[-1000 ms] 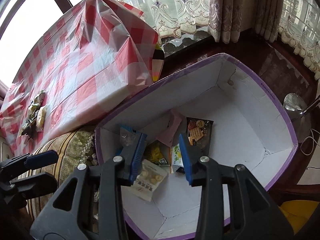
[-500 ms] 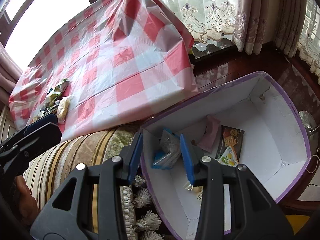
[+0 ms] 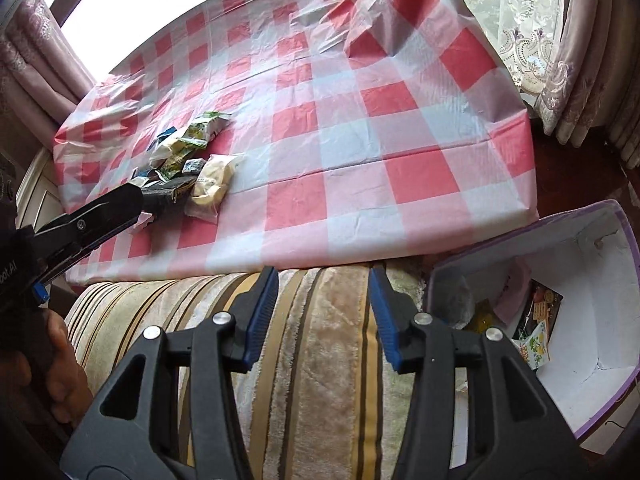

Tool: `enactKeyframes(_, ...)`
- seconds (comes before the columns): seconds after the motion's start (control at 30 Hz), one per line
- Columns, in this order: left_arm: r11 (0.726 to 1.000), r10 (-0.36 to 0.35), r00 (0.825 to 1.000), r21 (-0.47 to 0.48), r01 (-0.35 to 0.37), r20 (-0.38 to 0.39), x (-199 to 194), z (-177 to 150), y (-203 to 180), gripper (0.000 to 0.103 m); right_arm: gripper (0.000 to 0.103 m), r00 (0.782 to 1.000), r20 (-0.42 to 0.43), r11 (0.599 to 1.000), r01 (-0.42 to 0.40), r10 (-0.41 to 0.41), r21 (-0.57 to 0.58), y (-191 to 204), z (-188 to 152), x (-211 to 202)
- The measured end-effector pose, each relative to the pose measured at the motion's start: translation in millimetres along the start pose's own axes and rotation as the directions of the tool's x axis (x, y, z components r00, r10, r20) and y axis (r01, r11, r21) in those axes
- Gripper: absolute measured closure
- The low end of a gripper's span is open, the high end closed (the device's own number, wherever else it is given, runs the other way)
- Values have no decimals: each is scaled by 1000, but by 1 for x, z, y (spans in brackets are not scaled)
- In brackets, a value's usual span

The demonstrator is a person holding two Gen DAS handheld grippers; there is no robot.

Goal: Organize snacks
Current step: 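Move both tools back over the snack pile on the tablecloth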

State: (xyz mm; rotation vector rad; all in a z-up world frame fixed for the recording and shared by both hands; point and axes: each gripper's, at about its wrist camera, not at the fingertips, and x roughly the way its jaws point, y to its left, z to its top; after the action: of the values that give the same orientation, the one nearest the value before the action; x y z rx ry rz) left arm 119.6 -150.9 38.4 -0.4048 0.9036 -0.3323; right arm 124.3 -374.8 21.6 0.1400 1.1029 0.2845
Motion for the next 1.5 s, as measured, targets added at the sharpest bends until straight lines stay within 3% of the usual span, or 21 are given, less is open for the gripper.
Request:
enactKeyframes(0.17, 988, 45, 998, -151, -38, 44, -23, 3, 60, 46, 52, 1000, -28, 999, -9, 8, -43, 24, 6, 14)
enactKeyframes(0.33, 957, 95, 993, -281, -72, 69, -41, 2, 117, 47, 52, 998, -64, 995, -24, 18, -95, 48, 11, 31)
enactKeyframes(0.6, 868, 51, 995, -497, -2, 85, -45, -1, 186, 52, 52, 992, -117, 986, -69, 51, -151, 87, 28, 61)
enactKeyframes(0.8, 833, 18, 994, -551, 45, 108, -41, 4, 204, 52, 52, 986, -154, 979, -87, 59, -183, 114, 40, 87)
enactKeyframes(1.13, 807, -12, 992, -585, 83, 124, -34, 10, 219, 52, 52, 985, -164, 976, -81, 48, -203, 139, 62, 119)
enactKeyframes(1.37, 805, -20, 992, -586, 90, 125, -32, 12, 221, 52, 52, 987, -153, 982, 26, -55, -185, 122, 72, 127)
enactKeyframes(1.43, 806, -21, 992, -585, 90, 123, -31, 12, 221, 52, 52, 988, -153, 989, 15, -37, -148, 107, 75, 125)
enactKeyframes(1.5, 810, -26, 992, -580, 92, 122, -29, 14, 221, 52, 52, 988, -136, 989, 51, -70, -140, 99, 80, 124)
